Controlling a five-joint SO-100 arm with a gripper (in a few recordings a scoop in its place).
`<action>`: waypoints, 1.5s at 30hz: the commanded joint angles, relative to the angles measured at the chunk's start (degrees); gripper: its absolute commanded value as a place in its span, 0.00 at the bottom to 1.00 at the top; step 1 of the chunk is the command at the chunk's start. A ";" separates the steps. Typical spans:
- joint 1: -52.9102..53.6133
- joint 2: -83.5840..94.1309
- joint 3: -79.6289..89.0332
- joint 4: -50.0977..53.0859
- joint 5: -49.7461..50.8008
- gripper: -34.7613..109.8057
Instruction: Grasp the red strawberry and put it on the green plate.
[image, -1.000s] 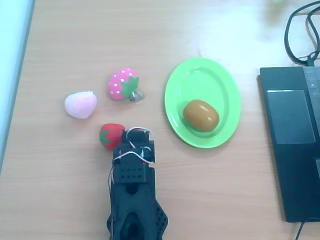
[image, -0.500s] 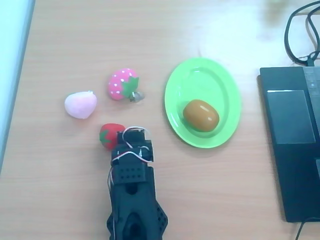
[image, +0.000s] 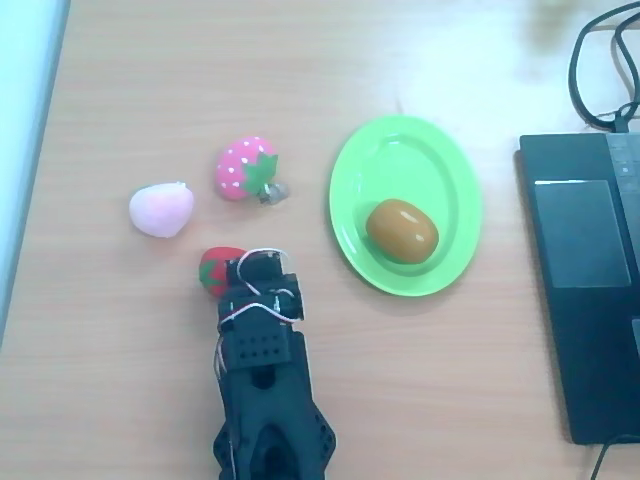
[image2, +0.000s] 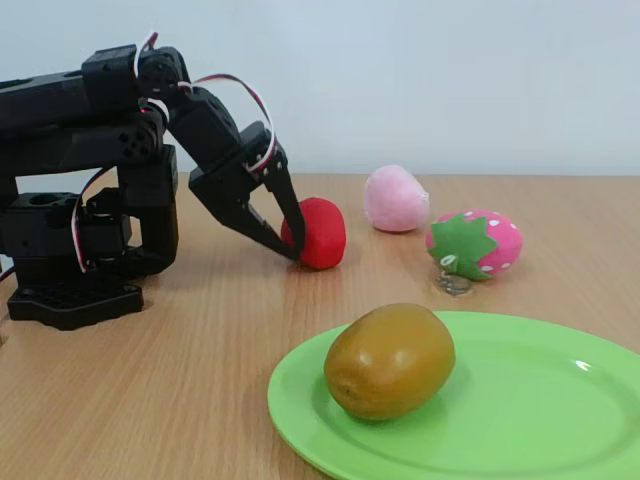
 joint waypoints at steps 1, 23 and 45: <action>-1.05 1.32 -1.85 0.09 0.09 0.18; -3.16 1.32 -8.26 2.55 0.53 0.32; -3.43 1.32 -6.77 5.10 -4.48 0.52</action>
